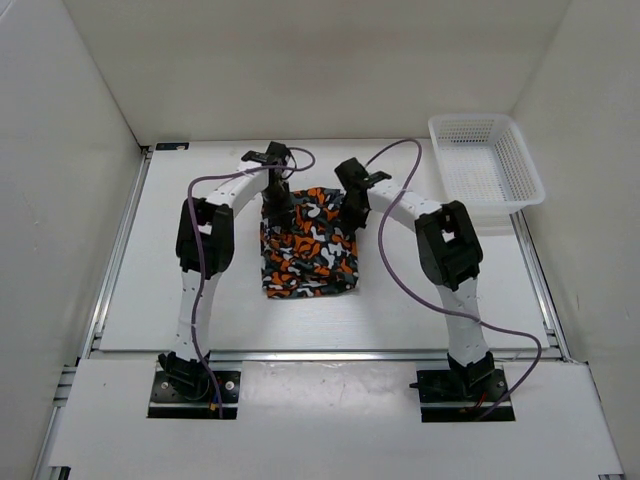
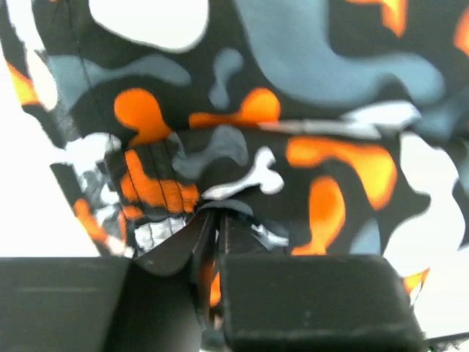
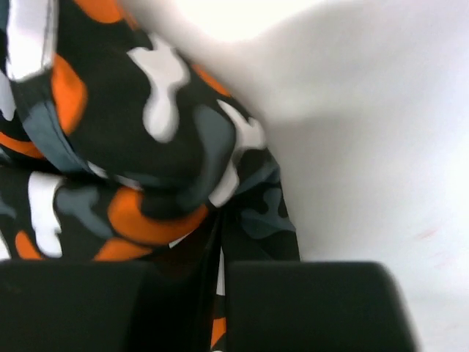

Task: Fold and stack the shorts
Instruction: Fold the shorts

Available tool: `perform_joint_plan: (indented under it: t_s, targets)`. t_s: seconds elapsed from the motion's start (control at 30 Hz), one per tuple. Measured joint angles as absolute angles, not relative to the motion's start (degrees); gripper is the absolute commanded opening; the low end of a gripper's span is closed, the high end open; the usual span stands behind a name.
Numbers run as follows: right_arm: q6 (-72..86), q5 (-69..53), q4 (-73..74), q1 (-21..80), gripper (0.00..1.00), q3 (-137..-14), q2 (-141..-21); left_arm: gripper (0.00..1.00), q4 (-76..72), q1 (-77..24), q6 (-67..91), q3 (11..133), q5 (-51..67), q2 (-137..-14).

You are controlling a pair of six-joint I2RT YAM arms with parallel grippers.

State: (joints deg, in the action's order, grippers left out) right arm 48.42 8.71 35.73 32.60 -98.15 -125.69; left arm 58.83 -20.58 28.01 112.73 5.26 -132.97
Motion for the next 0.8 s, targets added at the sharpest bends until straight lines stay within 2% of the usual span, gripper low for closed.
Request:
perform_joint_plan:
  t_s: [0.03, 0.07, 0.13, 0.2, 0.33, 0.43, 0.6, 0.67, 0.7, 0.77, 0.8]
  targets:
    - [47.55, 8.99, 36.14, 31.55, 0.23, -99.31, -125.86, 0.22, 59.72, -20.75, 27.75, 114.24, 5.06, -133.10]
    - [47.07, 9.13, 36.38, 30.79, 0.49, -100.03, -125.80, 0.22, 60.99, -20.99, 27.49, 115.77, 4.89, -132.81]
    - [44.21, 9.78, 36.69, 29.30, 0.79, -101.10, -124.73, 0.20, 63.11, -21.12, 26.89, 118.15, 4.47, -131.52]
    - [40.73, 10.59, 37.65, 28.75, 0.96, -101.19, -122.23, 0.20, 64.66, -21.21, 26.06, 119.55, 4.29, -128.66]
    - [35.92, 14.35, 40.80, 29.34, 1.00, -99.59, -112.31, 0.22, 66.61, -19.92, 25.23, 119.37, 4.19, -117.51]
    - [34.17, 18.24, 40.62, 29.98, 1.00, -92.38, -98.54, 0.22, 65.69, -18.35, 24.77, 115.31, 3.68, -103.50]
    - [34.22, 26.02, 44.21, 29.67, 1.00, -78.39, -75.83, 0.31, 60.71, -17.56, 25.63, 97.78, 2.33, -76.18]
    - [34.52, 28.64, 46.30, 29.28, 1.00, -73.45, -69.76, 0.43, 59.83, -17.82, 26.63, 89.58, 2.57, -66.54]
    - [34.65, 29.67, 46.96, 29.12, 1.00, -70.74, -67.26, 0.59, 59.55, -17.91, 27.22, 85.86, 2.81, -62.70]
    - [34.87, 30.89, 48.69, 28.88, 1.00, -66.13, -63.66, 0.71, 59.83, -17.91, 28.23, 80.47, 3.11, -57.28]
    - [35.07, 31.38, 49.69, 28.84, 1.00, -64.03, -62.30, 0.85, 59.53, -17.91, 28.80, 77.93, 3.20, -55.13]
